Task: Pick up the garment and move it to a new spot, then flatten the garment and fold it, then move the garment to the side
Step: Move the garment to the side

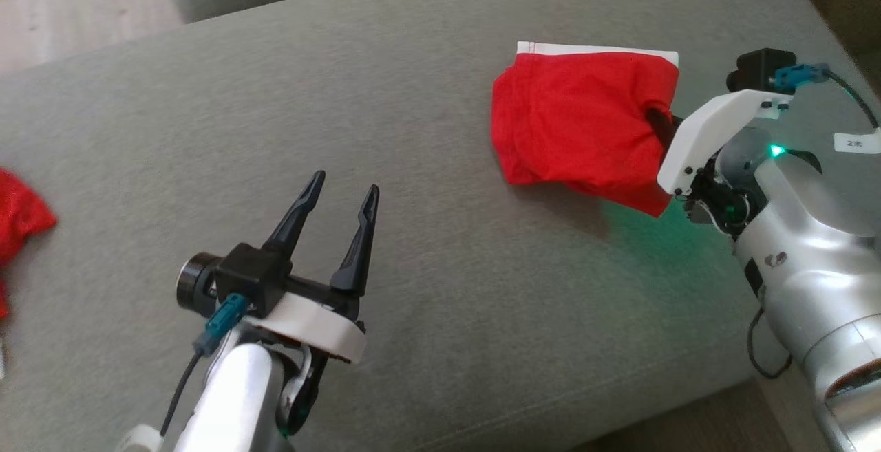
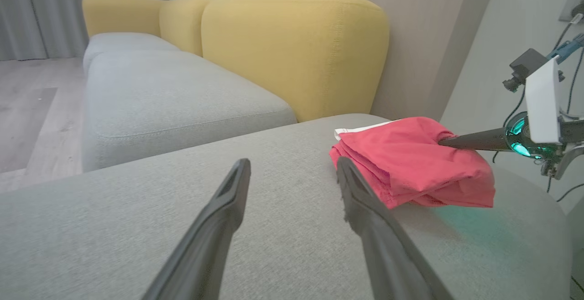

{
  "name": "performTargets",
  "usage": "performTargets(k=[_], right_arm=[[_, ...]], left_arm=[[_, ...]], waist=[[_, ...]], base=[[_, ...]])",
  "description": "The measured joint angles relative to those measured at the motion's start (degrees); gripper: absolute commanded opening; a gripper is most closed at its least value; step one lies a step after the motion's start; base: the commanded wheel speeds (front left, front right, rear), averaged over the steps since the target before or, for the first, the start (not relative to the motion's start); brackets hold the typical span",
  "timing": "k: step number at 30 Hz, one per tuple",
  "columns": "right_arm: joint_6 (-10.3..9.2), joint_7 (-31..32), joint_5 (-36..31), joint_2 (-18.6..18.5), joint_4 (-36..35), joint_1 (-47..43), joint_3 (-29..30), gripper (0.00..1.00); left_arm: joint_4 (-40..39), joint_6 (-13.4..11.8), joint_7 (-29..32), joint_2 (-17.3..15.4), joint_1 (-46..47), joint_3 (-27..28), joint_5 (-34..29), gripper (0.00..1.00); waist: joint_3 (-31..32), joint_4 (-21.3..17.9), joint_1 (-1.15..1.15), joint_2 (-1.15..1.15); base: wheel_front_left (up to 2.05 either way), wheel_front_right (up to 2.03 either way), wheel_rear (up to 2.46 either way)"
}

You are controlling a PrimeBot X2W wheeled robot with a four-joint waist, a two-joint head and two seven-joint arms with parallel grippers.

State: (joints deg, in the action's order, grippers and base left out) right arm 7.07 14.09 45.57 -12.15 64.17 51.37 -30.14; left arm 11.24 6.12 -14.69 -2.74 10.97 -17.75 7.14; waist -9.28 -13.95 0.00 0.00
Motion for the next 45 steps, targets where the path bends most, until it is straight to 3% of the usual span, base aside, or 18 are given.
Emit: performTargets(k=[4,8,12,20,26,31,32,33,34,35,41,45], right_arm=[[0.0,-0.53,1.31,-0.01,0.01,0.05,-1.32,0.0],[0.0,-1.54,1.87,-1.01,0.11,1.34,-2.8,0.0],[0.0,-2.72,1.41,-4.11,0.73,5.2,-4.65,0.0],[0.0,-2.35,-6.17,-11.58,6.47,16.58,-9.98,0.0],[0.0,0.18,-9.92,-14.51,9.34,21.2,-11.6,0.0],[0.0,1.98,-10.45,-14.73,10.18,21.28,-11.12,0.0],[0.0,2.15,-11.01,-14.74,10.32,21.28,-10.99,0.09],[0.0,2.14,-11.84,-14.82,10.4,21.28,-10.98,0.31],[0.0,2.09,-12.68,-15.0,10.42,21.28,-10.92,0.82],[0.0,2.0,-13.36,-15.16,10.43,21.28,-10.67,1.0],[0.0,-0.94,-17.72,-15.71,10.65,21.15,-8.1,1.0],[0.0,-6.46,-20.0,-15.04,10.71,21.15,-6.01,1.0]], left_arm=[[0.24,0.0,-0.01,0.01,0.25,-0.23,-0.13,1.0],[0.33,0.01,-0.01,0.01,1.42,-0.57,-0.43,1.0],[0.47,0.36,-0.01,-0.08,2.65,-0.76,-1.1,1.0],[0.52,0.35,-0.01,-1.02,5.87,-0.66,-2.02,1.0],[0.22,0.07,-0.01,-1.47,6.3,-0.45,-2.19,1.0],[0.12,-0.09,-0.01,-1.52,7.14,-0.31,-2.19,1.0],[0.11,-0.09,-0.01,-1.51,7.3,-0.31,-2.18,1.0],[0.11,-0.09,-0.01,-1.49,7.36,-0.32,-2.16,1.0],[0.12,-0.09,-0.01,-1.49,7.36,-0.32,-2.15,1.0],[0.12,-0.09,-0.01,-1.49,7.36,-0.32,-2.07,1.0],[0.15,-0.25,-0.01,-1.2,7.33,-0.29,-1.87,1.0],[0.14,-0.58,-0.01,-1.0,7.03,-0.02,-0.97,1.0]], waist=[[-0.42,-2.2,0.0,0.0],[-1.74,-2.01,0.0,0.0],[-3.96,-0.73,0.0,0.0],[-9.85,3.22,0.0,0.0],[-13.87,5.82,0.01,0.0],[-15.23,6.88,0.01,0.0],[-15.34,7.01,0.01,0.0],[-15.33,7.1,0.01,0.0],[-15.23,7.15,0.01,0.0],[-15.05,7.18,0.0,0.0],[-13.05,7.09,0.0,0.0],[-10.6,7.2,0.0,0.0]], base=[[0.0,0.0,0.0],[0.0,0.0,0.0],[0.0,0.0,0.0],[0.0,0.0,0.0],[0.0,0.0,0.0],[0.0,0.0,0.0],[0.0,0.0,0.0],[0.0,0.0,0.0],[0.0,0.0,0.0],[0.0,0.0,0.0],[0.0,0.0,0.0],[0.0,0.0,0.0]])
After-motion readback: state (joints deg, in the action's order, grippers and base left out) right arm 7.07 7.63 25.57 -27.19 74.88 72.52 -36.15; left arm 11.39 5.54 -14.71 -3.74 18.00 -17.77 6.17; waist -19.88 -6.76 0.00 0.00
